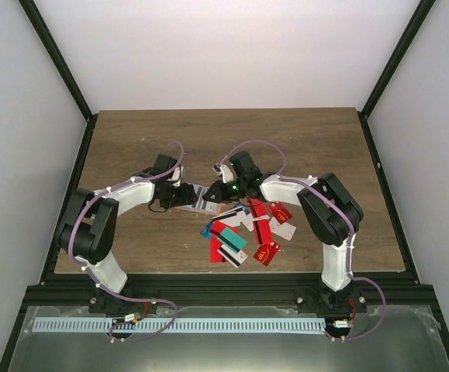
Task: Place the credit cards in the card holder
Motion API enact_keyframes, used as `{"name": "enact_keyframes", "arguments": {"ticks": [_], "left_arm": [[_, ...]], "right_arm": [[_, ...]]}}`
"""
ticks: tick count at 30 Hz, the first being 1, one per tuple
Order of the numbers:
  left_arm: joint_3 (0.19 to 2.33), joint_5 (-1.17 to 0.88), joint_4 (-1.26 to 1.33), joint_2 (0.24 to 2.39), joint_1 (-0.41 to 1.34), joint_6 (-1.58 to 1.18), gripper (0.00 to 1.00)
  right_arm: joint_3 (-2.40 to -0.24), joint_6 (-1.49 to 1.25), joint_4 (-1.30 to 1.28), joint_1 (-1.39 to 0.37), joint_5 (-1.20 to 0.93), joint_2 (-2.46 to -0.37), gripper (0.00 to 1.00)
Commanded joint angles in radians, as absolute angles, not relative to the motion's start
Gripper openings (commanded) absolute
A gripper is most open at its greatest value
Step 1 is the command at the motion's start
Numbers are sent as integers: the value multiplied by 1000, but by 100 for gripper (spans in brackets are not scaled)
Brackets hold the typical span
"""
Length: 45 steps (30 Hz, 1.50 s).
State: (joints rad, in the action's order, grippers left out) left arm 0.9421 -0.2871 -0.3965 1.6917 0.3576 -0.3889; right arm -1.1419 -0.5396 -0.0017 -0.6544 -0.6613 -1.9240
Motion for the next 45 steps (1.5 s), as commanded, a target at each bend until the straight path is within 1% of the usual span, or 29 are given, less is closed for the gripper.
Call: {"name": "enact_keyframes", "arguments": {"ticks": [1,5,8,11,21,28,36,45], "left_arm": [[931,-277,-371,1710,350,-394,70],[927,-288,-362,1723,347,-396,69],[917,-332,-341,1729,347,-397,67],[911,-365,-317,1733,348,-397,66],[893,-414,-258,1687,348,-396,56],[900,-438,-257,1641,352,-385,53],[916,-451,-263,1641,371,-376,52],[940,-443,-267,1646,405,-380,51]], "right_arm": [[-1218,-532,-23,-665,-659,-1971,16],[-1251,-522,-27,-664,-649,-2023,15],[-1268,-518,-33,-663,-632,-2079,14],[-1264,-518,-31,-664,-620,-2113,12],[-1203,-529,-15,-665,-603,-2117,10],[-1217,-520,-40,-663,-589,-2065,9],[-1218,-513,-78,-659,-558,-1991,10],[-1160,-536,-110,-614,-480,-1881,10]]}}
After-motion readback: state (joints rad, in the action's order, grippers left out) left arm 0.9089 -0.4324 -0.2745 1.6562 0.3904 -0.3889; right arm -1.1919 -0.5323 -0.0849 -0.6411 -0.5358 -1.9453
